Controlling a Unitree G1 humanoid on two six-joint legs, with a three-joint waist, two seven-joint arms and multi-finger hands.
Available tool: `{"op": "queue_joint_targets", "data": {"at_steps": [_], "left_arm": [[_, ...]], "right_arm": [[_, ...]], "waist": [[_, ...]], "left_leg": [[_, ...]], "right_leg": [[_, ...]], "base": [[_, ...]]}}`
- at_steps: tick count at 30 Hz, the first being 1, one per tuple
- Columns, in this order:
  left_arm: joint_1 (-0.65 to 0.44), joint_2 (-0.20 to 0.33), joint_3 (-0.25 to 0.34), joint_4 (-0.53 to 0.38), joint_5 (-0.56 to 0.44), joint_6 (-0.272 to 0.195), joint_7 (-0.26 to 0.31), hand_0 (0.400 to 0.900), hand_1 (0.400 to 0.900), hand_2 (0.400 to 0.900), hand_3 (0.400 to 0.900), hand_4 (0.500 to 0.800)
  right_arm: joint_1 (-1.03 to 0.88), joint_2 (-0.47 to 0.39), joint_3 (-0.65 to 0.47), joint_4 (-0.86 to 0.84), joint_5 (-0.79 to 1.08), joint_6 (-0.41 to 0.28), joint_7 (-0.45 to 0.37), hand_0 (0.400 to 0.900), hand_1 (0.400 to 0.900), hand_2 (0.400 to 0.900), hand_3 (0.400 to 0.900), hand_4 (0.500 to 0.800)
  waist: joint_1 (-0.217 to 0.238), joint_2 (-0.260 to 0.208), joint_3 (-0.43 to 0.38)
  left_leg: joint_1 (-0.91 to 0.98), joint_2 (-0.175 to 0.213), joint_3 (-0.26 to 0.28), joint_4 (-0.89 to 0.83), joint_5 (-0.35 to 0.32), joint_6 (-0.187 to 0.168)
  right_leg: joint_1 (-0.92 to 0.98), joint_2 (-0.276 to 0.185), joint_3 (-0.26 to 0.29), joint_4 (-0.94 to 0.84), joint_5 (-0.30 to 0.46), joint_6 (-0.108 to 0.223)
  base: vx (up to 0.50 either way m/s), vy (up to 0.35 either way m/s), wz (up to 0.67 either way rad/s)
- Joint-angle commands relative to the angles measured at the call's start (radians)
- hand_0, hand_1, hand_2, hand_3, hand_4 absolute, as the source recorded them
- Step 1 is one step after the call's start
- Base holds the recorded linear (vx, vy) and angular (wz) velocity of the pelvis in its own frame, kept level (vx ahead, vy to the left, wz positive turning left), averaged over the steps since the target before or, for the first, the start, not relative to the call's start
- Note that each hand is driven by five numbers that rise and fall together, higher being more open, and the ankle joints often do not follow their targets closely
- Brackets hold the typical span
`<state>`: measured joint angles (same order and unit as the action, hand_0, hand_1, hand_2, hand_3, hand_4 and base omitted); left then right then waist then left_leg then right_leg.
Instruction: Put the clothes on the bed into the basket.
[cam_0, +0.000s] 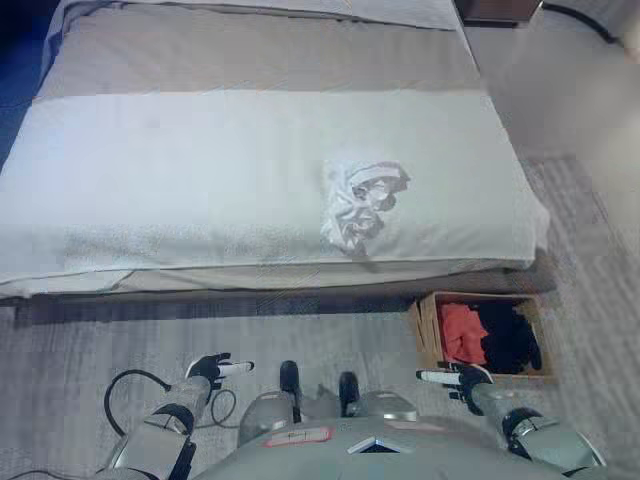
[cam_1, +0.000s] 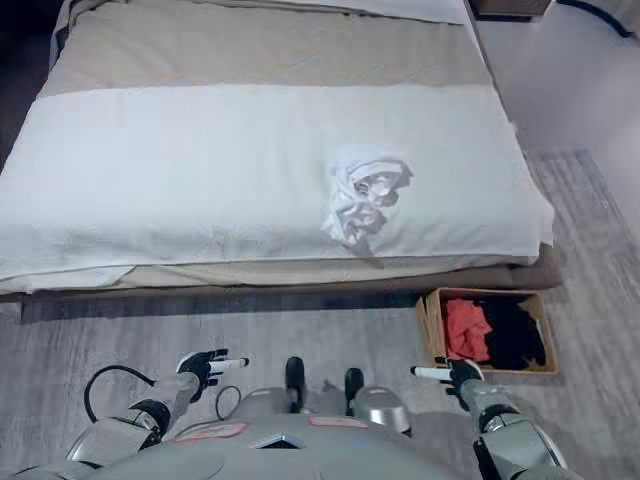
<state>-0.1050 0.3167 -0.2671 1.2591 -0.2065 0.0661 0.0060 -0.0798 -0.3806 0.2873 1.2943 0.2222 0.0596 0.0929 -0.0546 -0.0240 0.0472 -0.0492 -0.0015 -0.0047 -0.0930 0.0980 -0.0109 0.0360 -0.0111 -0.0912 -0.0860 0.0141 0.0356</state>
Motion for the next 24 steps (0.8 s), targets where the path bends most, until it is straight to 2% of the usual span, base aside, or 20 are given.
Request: {"op": "queue_joint_targets", "data": {"at_steps": [1, 24], "left_arm": [[-0.054, 0.005, 0.022, 0.033, 0.023, -0.016, 0.001, 0.900, 0.900, 0.900, 0.900, 0.800], [-0.047, 0.005, 0.024, 0.042, 0.041, -0.014, 0.001, 0.900, 0.900, 0.900, 0.900, 0.800]], "right_arm": [[-0.009, -0.028, -0.011, 0.032, 0.012, -0.012, -0.008, 0.900, 0.900, 0.900, 0.900, 0.800], [0.003, -0.031, -0.027, 0.045, 0.027, -0.014, -0.007, 0.900, 0.900, 0.900, 0.900, 0.800]], "waist": [[0.011, -0.002, 0.001], [0.007, 0.008, -0.007]], "left_leg": [[0.077, 0.008, 0.040, 0.006, -0.139, -0.034], [0.095, 0.008, 0.043, 0.006, -0.149, -0.035]], "right_leg": [[-0.054, -0.018, 0.037, 0.007, -0.009, 0.036], [-0.031, -0.019, 0.037, 0.002, -0.019, 0.035]], "base": [[0.00, 0.000, 0.00], [0.00, 0.000, 0.00]]}}
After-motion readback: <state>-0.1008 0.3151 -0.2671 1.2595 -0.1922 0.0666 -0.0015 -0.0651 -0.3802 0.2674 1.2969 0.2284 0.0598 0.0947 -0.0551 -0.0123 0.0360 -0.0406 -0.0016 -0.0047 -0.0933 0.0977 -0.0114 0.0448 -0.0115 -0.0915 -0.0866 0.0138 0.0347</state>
